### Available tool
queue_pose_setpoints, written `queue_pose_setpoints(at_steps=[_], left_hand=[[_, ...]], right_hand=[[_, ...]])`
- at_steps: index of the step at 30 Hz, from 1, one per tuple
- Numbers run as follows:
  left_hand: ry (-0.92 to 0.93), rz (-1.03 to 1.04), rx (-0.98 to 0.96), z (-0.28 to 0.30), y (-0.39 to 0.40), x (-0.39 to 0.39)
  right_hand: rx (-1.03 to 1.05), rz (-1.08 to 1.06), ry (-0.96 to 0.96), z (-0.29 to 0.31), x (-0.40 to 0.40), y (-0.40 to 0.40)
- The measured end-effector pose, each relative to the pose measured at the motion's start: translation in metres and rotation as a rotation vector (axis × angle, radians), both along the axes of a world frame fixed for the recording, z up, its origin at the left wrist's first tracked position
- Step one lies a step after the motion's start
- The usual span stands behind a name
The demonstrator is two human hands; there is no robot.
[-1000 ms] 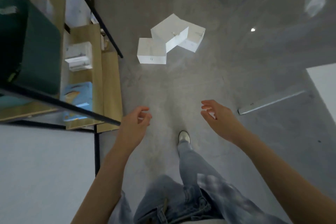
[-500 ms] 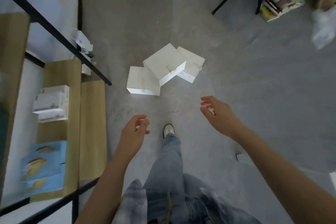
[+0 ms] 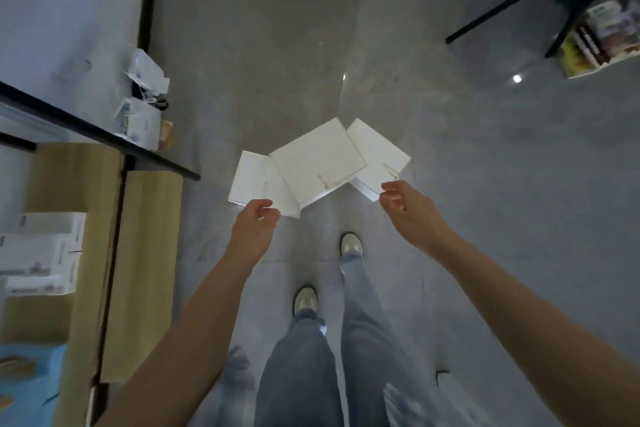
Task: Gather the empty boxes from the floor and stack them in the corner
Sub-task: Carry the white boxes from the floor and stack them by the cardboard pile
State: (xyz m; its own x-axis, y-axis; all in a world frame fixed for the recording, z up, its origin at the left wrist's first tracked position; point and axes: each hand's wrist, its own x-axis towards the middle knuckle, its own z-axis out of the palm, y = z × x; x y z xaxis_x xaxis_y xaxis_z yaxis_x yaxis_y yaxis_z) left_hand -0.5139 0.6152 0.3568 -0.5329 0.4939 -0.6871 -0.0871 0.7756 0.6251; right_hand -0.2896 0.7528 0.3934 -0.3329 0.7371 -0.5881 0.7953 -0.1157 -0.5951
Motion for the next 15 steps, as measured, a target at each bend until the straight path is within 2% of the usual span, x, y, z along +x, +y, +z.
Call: queue_pose_setpoints(at_steps=[8,15], left_hand=[[-0.103,0.344,-0.066,-0.117,0.097,-0.029],[-0.112,0.369,-0.178,-0.235,0.129,-0.038]], right_hand=[[-0.041,0.035,-0.016,-0.122,-0.05,0.144],[-0.054,0.03,-0.102,-0.253,-0.07,0.205]])
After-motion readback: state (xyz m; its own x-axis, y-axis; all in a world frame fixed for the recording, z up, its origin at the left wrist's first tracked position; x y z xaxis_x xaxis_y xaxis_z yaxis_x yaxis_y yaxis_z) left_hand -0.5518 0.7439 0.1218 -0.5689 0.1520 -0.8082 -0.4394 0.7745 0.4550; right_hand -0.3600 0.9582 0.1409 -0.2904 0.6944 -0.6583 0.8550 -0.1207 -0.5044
